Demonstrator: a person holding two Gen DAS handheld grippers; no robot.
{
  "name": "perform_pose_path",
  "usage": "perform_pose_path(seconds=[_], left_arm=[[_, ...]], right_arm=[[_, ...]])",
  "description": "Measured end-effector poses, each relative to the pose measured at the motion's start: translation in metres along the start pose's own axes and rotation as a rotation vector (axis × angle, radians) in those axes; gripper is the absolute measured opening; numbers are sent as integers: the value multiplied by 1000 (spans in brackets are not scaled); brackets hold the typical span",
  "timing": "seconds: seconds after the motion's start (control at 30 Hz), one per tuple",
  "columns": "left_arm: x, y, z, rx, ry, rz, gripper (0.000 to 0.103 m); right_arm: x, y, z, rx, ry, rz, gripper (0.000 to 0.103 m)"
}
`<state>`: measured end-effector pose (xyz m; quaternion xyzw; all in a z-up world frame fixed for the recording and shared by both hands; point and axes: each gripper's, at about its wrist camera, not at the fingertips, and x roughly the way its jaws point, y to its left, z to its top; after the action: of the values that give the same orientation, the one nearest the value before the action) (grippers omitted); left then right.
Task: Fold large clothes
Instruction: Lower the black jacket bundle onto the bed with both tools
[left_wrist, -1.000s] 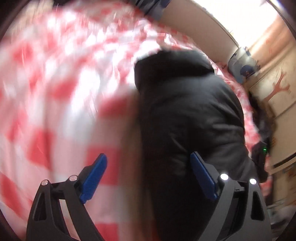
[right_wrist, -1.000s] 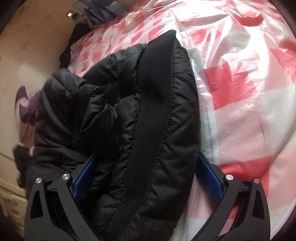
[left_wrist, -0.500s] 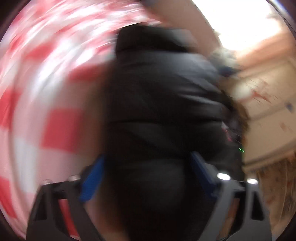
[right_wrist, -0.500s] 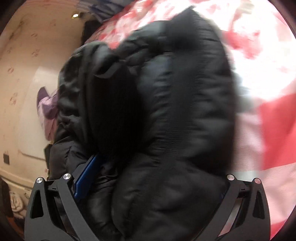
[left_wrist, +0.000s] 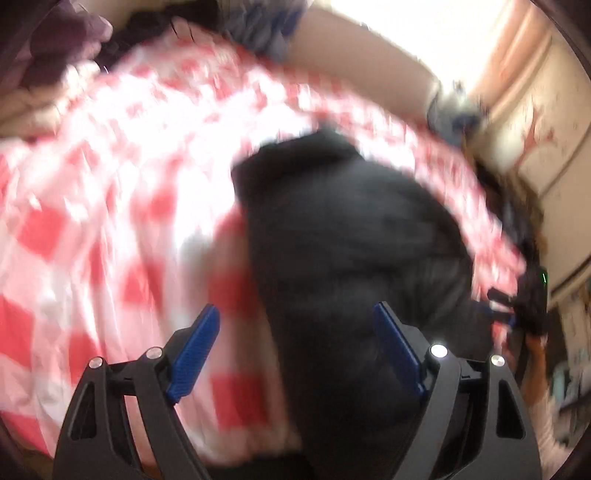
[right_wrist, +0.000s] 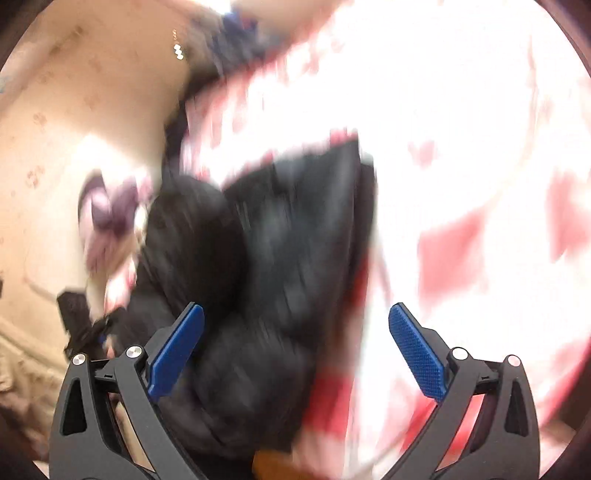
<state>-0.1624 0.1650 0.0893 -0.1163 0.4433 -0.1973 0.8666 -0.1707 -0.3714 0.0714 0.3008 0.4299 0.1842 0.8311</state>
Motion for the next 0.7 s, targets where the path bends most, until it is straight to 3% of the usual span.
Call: perform_pose_path(seconds=[0.07,0.13,0.2,0.27,0.33,0.47,0.6,0.63,0.7], left_arm=[[1,-21,17,13,-58,-57,81],[15,-45,26,47,-78,-127,81],[38,-57,29,77,-60,-132,81],[77,-69,25,108,20,-95,81],[104,-70,10,155,61,-68,82],[104,-70,5,174,98,-34,82],[68,-68,-3,153,39,-62,84],[65,-67,-8,157,43,-56,87],[74,-67,-21,177,77,-32,88]], right_arm=[[-3,29,24,-89,-73,28,97],[11,53,45,-180,-86,37,97],[53,72,54,-267,-31,-106,97],[109,54,46,-281,71,-277,97],[142,30,35,-176,125,-252,97],[112,21,33,-141,97,-249,96],[40,58,8,-220,-59,-71,96],[39,63,-4,-234,-41,-82,96],[74,62,-29,-280,123,-185,96]])
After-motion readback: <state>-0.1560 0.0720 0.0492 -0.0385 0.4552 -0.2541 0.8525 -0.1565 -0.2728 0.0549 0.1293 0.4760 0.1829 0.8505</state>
